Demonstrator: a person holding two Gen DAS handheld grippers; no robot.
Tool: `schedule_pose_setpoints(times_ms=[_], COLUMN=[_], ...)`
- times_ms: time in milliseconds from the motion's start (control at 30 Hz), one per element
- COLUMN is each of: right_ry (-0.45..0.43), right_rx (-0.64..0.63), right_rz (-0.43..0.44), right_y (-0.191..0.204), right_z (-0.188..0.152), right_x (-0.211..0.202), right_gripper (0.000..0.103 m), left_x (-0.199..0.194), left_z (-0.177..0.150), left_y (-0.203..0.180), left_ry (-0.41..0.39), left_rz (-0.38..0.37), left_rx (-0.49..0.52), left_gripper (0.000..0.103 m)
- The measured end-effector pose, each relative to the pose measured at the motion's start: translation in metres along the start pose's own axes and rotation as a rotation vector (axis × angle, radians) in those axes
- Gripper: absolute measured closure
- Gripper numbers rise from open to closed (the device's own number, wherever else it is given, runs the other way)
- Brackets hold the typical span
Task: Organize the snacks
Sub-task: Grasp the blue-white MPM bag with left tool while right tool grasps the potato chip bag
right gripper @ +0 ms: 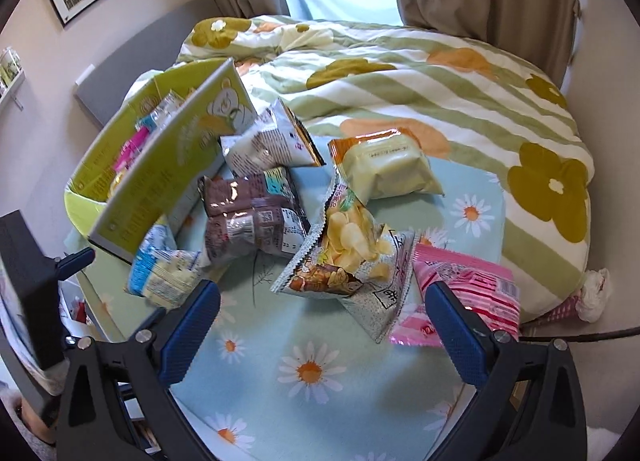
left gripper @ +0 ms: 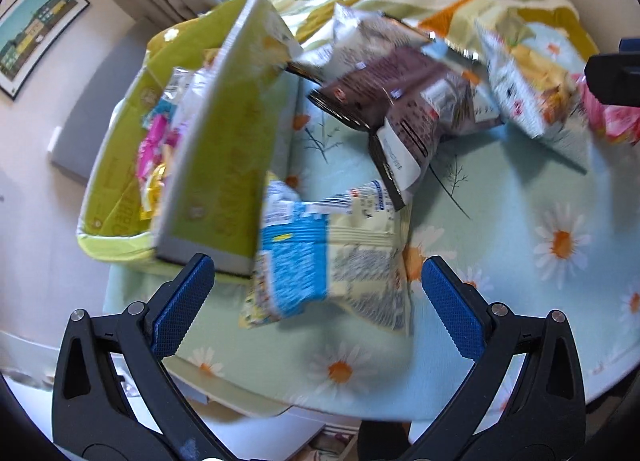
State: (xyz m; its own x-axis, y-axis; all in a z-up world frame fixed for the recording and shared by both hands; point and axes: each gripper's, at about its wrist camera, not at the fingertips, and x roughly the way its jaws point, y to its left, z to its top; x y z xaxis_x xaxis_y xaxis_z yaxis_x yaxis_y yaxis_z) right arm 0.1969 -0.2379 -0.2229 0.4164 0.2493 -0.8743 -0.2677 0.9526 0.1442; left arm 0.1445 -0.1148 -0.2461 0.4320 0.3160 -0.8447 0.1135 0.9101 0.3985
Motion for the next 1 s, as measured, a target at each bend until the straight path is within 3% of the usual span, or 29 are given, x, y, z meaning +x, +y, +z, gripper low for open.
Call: schedule_pose_setpoints(times_ms=[400, 733, 1000], right_ry=[0.069, 0.043, 0.041], right_rx=[-0.072, -0.175, -0.331], right_rz=[-0.015, -0.072, -0.151], right_y=[0.0, 0.007, 0.023], right_z=[-0.005, -0.004, -0.008], right_x=[0.052, 0.069, 0.071], right_gripper=[0.001, 0.001, 0.001], left_x=[0.053, 0.06, 0.062], left_z=[0.001, 0.005, 0.004], left_y=[-0.015, -0.002, 0.011], left_ry=[0.072, 0.095, 0.131], left_rz=[0.056, -0.008, -0.03], left_rx=[0.004, -0.002, 0.009], left_gripper=[0.0, 0.022, 0.028])
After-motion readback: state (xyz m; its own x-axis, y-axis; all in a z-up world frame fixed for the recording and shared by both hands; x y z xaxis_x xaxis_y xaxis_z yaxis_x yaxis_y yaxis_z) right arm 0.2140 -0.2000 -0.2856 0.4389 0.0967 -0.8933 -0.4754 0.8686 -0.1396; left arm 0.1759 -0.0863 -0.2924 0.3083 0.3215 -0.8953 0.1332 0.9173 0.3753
